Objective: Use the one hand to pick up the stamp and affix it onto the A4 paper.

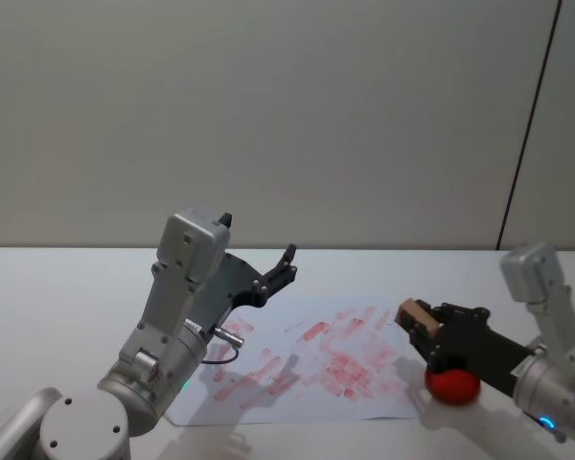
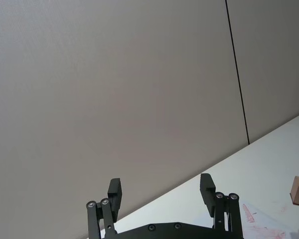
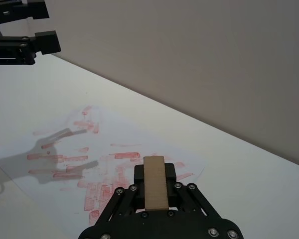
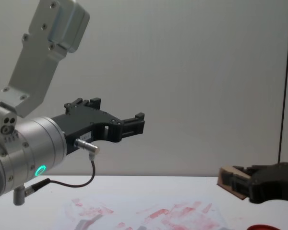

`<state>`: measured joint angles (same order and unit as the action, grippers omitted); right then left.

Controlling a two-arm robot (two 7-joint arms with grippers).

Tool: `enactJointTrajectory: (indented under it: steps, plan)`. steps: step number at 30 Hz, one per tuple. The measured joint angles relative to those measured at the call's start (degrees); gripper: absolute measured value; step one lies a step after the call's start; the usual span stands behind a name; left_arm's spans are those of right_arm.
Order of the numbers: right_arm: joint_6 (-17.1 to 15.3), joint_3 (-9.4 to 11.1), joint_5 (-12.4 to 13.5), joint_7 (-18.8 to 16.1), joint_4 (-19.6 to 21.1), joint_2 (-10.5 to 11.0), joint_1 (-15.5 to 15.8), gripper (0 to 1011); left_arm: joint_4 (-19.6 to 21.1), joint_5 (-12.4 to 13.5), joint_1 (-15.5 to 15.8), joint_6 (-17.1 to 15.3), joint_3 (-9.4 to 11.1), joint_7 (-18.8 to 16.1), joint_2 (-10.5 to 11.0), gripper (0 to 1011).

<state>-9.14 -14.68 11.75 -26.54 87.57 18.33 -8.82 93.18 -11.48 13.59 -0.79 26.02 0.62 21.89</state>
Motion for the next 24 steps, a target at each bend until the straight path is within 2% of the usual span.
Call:
enactJointTrajectory:
  steps: [10, 24]
  plan:
    - [-0.4, -2.0, -3.0, -1.0, -3.6, -2.2, -2.0, 218, 0.0, 0.0, 0.0, 0.0, 0.0, 0.0, 0.0, 1002]
    - [-1.4, -3.7, -6.2, -1.2, -8.3, -3.5, -3.0, 218, 0.0, 0.0, 0.0, 0.0, 0.0, 0.0, 0.0, 1002]
